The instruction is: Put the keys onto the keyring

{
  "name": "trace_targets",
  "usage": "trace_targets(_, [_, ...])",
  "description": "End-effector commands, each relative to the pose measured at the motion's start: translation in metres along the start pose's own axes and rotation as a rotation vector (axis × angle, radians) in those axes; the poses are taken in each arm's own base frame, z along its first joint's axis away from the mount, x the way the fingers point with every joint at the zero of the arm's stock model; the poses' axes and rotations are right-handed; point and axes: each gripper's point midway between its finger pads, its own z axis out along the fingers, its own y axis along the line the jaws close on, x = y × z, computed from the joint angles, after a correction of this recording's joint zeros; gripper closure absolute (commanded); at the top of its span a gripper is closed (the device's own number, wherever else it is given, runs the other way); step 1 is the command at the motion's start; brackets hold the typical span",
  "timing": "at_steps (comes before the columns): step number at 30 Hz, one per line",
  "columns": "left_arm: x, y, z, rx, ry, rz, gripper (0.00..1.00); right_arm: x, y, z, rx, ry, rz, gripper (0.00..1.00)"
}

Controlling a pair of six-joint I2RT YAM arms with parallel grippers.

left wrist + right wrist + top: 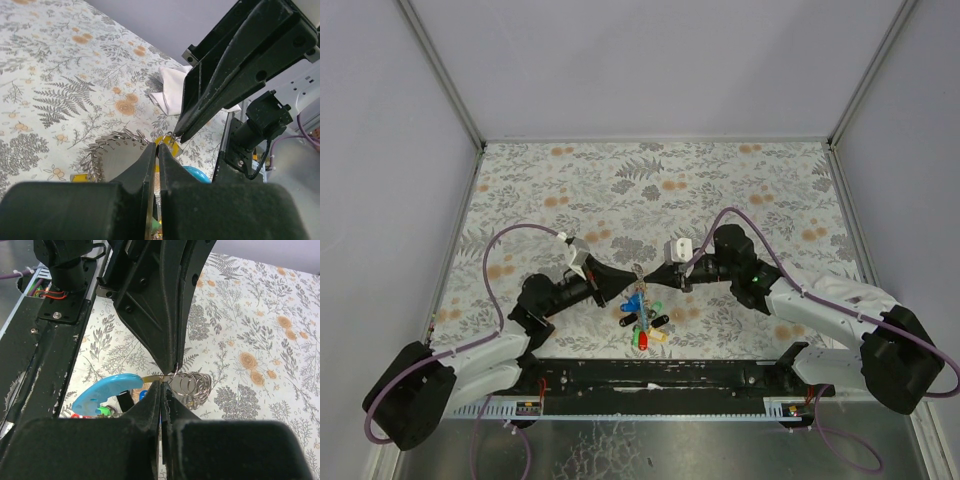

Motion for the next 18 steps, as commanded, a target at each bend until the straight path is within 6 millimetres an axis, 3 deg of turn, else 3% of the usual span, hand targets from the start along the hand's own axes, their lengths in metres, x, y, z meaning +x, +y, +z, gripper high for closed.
trace_targets(1, [-0.038,0.001,0.004,-0.028,-0.179,-0.027,1.00,-0.006,0.005,0.006,-0.027,0.011,-0.009,0.99])
trace_targets(18, [-0.036,-0.008,0.002,0.015,-0.164,0.067,1.00,-0.001,-0.003,-0.004,0.072,0.061,-0.040,0.74])
